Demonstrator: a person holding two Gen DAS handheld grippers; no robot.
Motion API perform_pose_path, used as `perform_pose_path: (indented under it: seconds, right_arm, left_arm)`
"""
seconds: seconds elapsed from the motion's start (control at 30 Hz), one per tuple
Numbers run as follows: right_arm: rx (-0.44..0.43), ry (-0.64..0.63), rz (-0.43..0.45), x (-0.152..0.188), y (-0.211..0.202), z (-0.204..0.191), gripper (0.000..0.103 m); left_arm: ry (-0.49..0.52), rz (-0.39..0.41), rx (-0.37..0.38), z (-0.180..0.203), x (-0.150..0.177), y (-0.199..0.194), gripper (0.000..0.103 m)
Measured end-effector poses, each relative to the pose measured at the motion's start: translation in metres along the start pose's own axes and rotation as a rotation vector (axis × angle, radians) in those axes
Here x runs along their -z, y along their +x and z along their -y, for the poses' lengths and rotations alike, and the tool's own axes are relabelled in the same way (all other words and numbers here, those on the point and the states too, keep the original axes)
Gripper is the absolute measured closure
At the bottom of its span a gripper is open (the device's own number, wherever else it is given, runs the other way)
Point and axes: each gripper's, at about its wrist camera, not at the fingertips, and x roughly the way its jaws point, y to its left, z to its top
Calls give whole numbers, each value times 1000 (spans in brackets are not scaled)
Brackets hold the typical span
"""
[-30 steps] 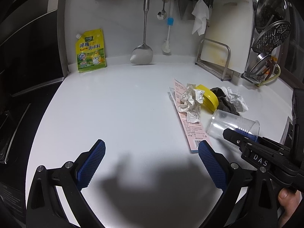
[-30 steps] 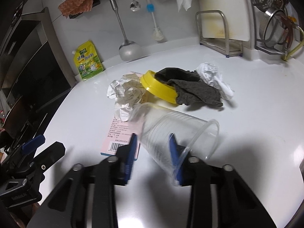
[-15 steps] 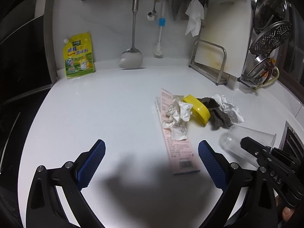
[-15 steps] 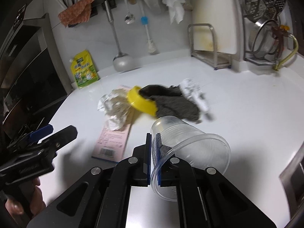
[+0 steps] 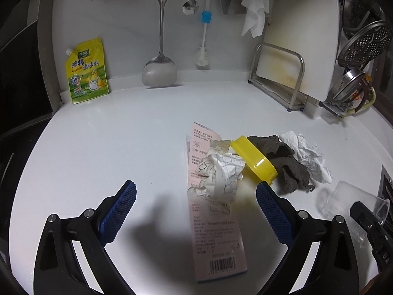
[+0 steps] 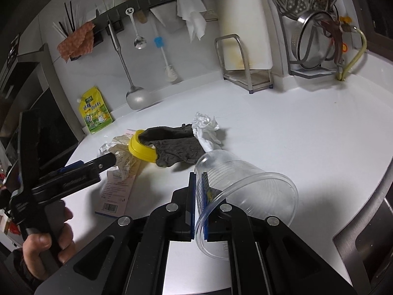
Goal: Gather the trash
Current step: 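Grasp the crumpled white paper with the left gripper while the right holds the cup, then carry the cup and crumpled paper in both grippers over the bin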
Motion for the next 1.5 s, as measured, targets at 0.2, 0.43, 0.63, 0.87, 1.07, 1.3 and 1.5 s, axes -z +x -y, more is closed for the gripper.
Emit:
perform_pose_path:
  seconds: [0.2, 0.43, 0.63, 0.87, 1.07, 1.3, 1.5]
  right_arm:
    - [-30, 22, -10, 1, 7, 11, 99]
    - [-52, 32, -17, 3, 11, 15, 99]
    - [-52, 25, -10, 3, 11, 14, 99]
    - [-60, 42, -5, 3, 9, 18, 99]
    - [-52, 38, -1, 5, 5, 16, 99]
    - [-37, 20, 2, 16, -12, 5, 99]
    - [-24, 17, 8, 31, -36, -8, 99]
  left_arm:
    - [11, 2, -38, 11, -4, 14, 9]
    - [39, -10, -55, 18, -6, 22, 47]
    - [35, -13, -35, 16, -7, 21, 72]
    - [42, 15, -21, 9, -9, 3, 76]
    - [48, 49, -16, -1, -9, -25, 76]
    - [75, 72, -16, -7, 12, -58, 76]
    - [102, 85, 5, -6, 37, -85, 76]
